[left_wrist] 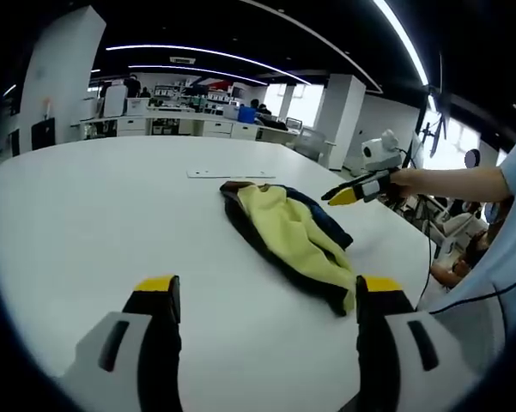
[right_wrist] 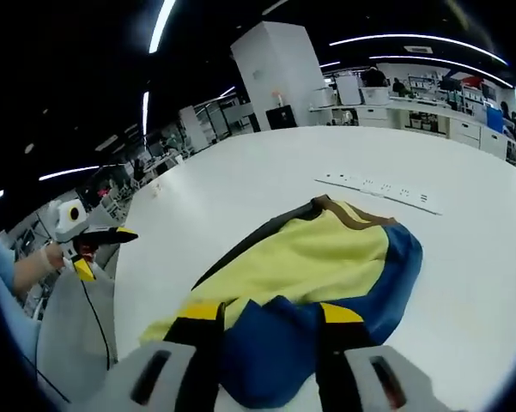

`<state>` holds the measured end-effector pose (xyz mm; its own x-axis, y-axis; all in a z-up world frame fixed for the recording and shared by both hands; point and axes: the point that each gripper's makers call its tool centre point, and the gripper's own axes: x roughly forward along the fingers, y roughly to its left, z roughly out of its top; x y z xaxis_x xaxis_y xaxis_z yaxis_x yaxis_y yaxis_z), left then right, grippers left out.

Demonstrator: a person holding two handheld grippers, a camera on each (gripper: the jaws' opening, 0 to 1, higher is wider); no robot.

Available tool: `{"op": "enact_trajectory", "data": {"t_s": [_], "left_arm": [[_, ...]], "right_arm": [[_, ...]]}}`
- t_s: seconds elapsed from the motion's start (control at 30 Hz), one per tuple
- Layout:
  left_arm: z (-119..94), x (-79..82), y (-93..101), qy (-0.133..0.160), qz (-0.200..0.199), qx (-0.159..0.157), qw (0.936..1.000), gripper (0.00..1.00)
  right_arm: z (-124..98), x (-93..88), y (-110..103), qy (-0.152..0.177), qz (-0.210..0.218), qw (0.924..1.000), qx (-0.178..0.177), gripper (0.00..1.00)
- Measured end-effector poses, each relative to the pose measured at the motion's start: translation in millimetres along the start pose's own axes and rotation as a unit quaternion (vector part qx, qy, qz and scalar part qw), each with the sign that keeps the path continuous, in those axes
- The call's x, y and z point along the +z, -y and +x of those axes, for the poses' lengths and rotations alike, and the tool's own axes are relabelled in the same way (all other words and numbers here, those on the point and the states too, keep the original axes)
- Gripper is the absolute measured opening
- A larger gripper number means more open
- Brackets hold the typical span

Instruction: Fold the garment on the visible template until the final outline fits inside the template.

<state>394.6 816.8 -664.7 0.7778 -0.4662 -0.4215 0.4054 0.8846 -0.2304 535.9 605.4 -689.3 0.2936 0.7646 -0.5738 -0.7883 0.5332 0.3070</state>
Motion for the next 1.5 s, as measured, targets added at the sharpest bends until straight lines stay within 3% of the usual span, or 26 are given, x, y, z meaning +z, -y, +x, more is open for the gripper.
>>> {"op": "enact_trajectory", "data": {"t_s": [0.23,0.7,1.03,1.17,1.4,1.5], "left_arm": [[2.0,3.1,2.1,-0.001,0.005,-0.005,1.0000,0.82],[-0.4,-3.6,-0.9,-0.009,0.005,-0.008,0.9999,0.83],[-1.5,-9.9,2.3,-0.010,0.003,-0.021,0.9997,0.83],[-2.8,-11.9,5.8,-0.011,0.002,-0.022,0.9997,0.83],[-4.0,-13.7,9.3,-0.008,0.000,-0.025,0.9997,0.82],[-3.4,-15.0,9.3,-0.009,-0.002,-0.025,0.9996,0.82]], "right_arm": [[-7.1,-14.5,12.3,-0.003,0.014,0.9998,-0.012,0.46],[-1.3,-45.2,27.8,-0.023,0.041,0.9985,-0.029,0.40],[10.2,-57.3,36.9,-0.016,0.084,0.9953,-0.046,0.26],[13.3,-54.3,35.4,-0.003,0.106,0.9935,-0.041,0.24],[13.9,-55.0,33.0,-0.001,0.119,0.9921,-0.040,0.01],[7.8,-54.4,33.1,0.006,0.130,0.9908,-0.040,0.00]]}}
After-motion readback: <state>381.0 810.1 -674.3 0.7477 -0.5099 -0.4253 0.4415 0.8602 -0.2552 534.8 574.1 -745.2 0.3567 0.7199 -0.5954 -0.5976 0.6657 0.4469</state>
